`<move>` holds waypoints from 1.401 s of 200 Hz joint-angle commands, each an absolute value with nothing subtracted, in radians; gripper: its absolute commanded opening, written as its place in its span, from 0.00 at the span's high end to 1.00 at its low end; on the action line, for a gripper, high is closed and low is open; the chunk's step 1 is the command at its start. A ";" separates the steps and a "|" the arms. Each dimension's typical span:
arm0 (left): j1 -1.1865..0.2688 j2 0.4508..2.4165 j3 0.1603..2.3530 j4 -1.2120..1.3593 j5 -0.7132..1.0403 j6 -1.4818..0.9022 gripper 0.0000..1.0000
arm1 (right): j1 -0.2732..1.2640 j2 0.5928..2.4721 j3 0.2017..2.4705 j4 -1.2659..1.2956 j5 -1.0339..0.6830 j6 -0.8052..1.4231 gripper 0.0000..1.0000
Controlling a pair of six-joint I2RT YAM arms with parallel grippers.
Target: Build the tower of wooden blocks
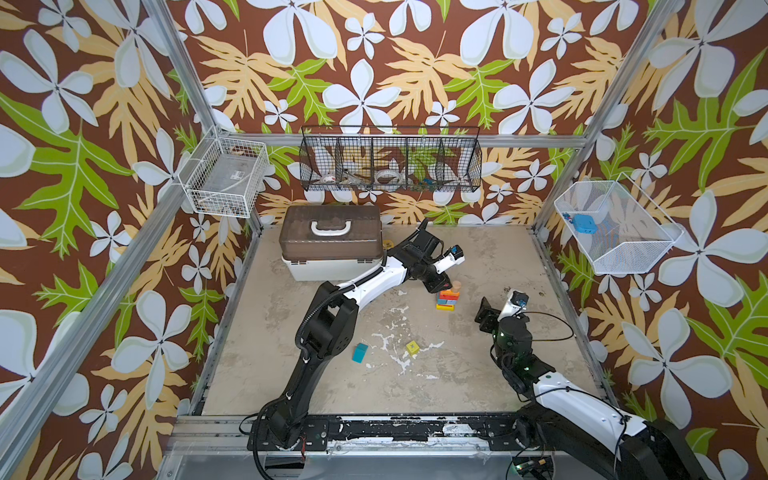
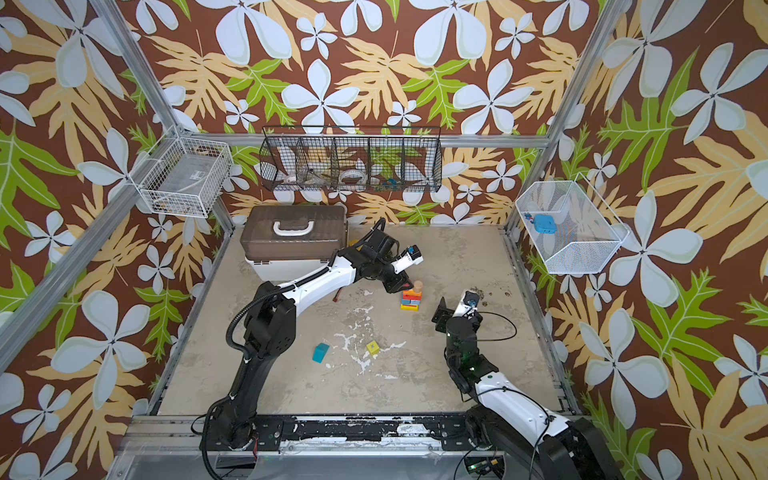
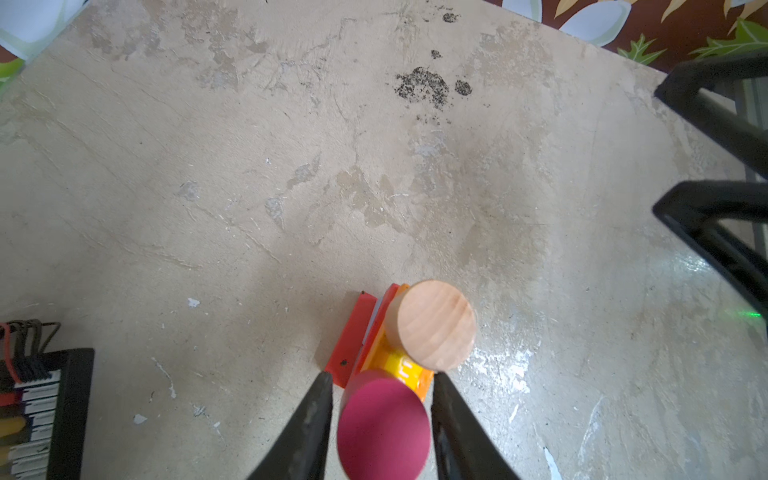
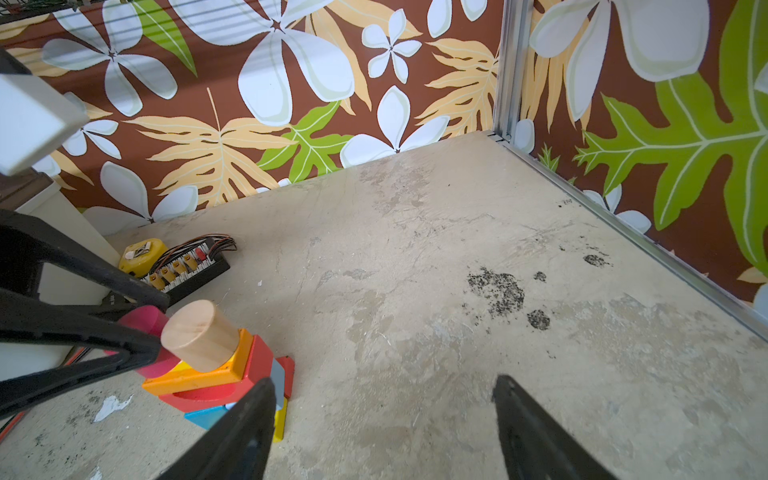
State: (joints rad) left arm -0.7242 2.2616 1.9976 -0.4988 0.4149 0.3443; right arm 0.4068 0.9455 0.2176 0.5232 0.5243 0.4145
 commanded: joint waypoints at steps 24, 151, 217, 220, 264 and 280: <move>-0.726 2.225 1.984 -0.476 0.402 0.323 0.58 | 0.407 0.948 0.230 0.538 0.529 0.413 0.18; -0.707 1.747 1.424 -0.036 0.204 0.036 0.56 | 0.243 1.148 0.376 0.433 0.353 0.477 0.18; -0.663 1.815 1.284 0.157 0.060 -0.271 0.57 | 0.084 1.357 0.508 0.445 0.079 0.496 0.27; -0.663 1.828 1.292 0.157 0.060 -0.279 0.57 | 0.085 1.364 0.515 0.441 0.074 0.496 0.27; -0.663 1.967 1.394 0.130 0.093 -0.350 0.57 | 0.091 1.385 0.515 0.459 0.032 0.482 0.28; -0.664 2.001 1.415 0.127 0.105 -0.362 0.57 | 0.102 1.397 0.526 0.451 0.036 0.475 0.28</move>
State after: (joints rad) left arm -0.6640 1.9659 1.3846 0.1158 0.0929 -0.3130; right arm 0.0898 1.3849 0.5121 0.4400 0.0517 0.4900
